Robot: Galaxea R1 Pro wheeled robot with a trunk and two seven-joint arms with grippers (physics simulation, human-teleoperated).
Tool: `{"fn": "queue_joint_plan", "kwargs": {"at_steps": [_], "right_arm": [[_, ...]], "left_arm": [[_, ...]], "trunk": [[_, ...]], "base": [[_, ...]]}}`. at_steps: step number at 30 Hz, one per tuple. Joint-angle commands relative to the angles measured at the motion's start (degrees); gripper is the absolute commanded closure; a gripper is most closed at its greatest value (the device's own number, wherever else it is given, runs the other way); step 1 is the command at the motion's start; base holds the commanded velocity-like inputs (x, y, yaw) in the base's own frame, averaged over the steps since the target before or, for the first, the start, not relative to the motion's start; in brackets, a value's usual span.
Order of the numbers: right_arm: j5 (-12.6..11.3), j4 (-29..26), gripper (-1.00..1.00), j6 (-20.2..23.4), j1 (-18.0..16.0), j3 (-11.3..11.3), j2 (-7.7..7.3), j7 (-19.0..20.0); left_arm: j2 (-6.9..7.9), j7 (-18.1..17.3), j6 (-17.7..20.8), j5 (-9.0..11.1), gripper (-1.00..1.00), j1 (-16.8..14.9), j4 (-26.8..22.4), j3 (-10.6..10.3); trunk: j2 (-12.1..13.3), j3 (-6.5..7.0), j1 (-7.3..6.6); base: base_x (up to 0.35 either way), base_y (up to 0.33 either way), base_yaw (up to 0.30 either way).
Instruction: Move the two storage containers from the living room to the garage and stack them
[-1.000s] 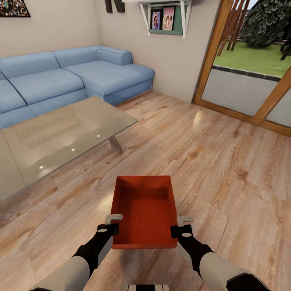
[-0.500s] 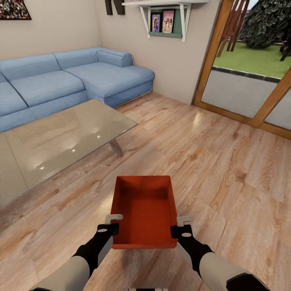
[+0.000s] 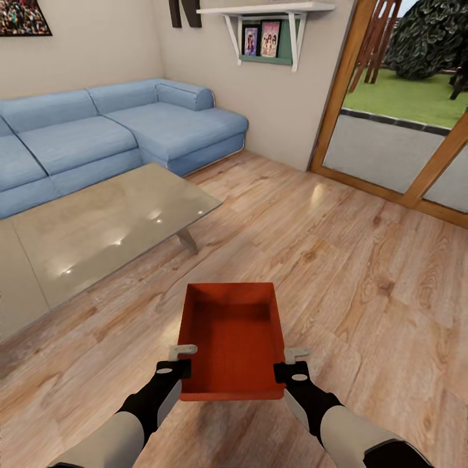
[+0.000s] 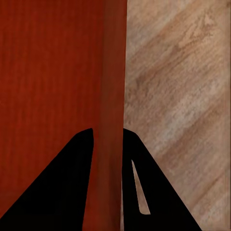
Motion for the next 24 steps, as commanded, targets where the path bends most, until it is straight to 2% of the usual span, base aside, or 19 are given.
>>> {"fn": "queue_joint_plan", "kwargs": {"at_steps": [1,24], "right_arm": [[-0.3,-0.2,1.00,0.1,-0.1,-0.1,0.02,-0.2],[-0.4,-0.2,1.00,0.3,-0.1,-0.1,-0.15,-0.2]], "left_arm": [[0.05,0.9,0.5,0.0,1.00,0.0,0.0,-0.6],[0.05,0.9,0.5,0.1,1.00,0.0,0.0,-0.6]], "trunk": [[0.4,0.15,-0.23],[9.6,4.28,-5.28]], "base": [[0.000,0.000,0.000],[0.000,0.000,0.000]]}}
